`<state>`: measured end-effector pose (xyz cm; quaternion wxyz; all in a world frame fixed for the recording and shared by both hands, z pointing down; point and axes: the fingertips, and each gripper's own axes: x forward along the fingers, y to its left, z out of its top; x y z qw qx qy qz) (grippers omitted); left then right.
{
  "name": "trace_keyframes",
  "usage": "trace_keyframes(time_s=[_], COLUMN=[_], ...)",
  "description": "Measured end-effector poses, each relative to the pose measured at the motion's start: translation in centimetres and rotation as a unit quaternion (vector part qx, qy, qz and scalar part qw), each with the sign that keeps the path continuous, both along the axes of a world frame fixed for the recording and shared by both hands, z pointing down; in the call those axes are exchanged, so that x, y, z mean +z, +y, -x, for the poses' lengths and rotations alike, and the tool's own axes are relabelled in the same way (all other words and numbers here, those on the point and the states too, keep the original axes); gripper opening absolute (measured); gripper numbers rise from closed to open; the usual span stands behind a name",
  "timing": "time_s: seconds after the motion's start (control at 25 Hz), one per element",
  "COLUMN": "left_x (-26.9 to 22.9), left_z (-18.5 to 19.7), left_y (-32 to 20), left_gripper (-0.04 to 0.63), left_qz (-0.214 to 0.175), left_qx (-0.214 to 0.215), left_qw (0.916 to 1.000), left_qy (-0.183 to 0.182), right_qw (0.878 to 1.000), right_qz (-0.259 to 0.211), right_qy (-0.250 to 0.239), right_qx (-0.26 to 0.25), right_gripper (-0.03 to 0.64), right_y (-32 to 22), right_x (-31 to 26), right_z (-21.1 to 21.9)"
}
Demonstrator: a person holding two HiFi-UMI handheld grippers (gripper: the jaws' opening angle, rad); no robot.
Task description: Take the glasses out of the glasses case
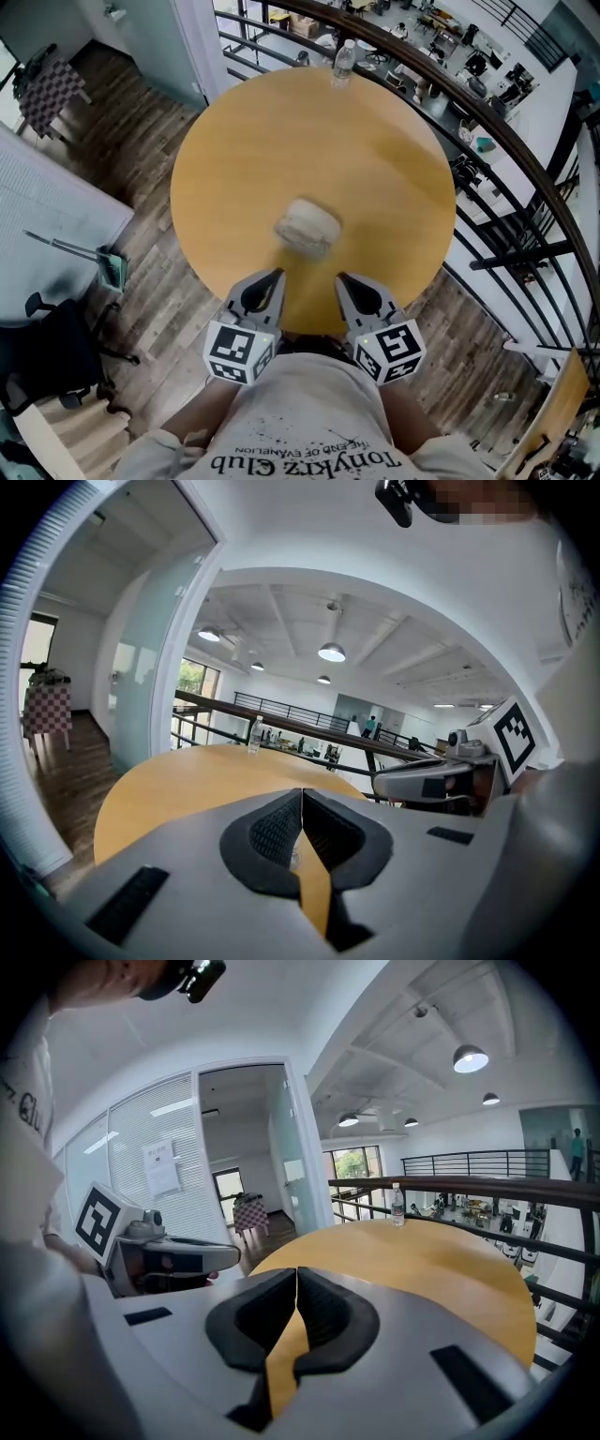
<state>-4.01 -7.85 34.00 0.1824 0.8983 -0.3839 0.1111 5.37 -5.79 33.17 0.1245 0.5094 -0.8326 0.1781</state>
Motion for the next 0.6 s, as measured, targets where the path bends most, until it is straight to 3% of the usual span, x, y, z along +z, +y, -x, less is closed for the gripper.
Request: trace_keyframes(time_s=[0.6], left_x=[3.1], left_z=[-1.4], left_y=[-3.0], left_gripper=[0.025], left_qz=[0.03], left_qx=[0.013], left_qw=[0.999], left_qy=[-0.032], right_qw=[0.998], right_qz=[0.039], right_qy=[0.021], right_qx=[-0.047], right_gripper=[0.026], right_y=[-3.8], right_x=[3.5], right_z=[-0.4])
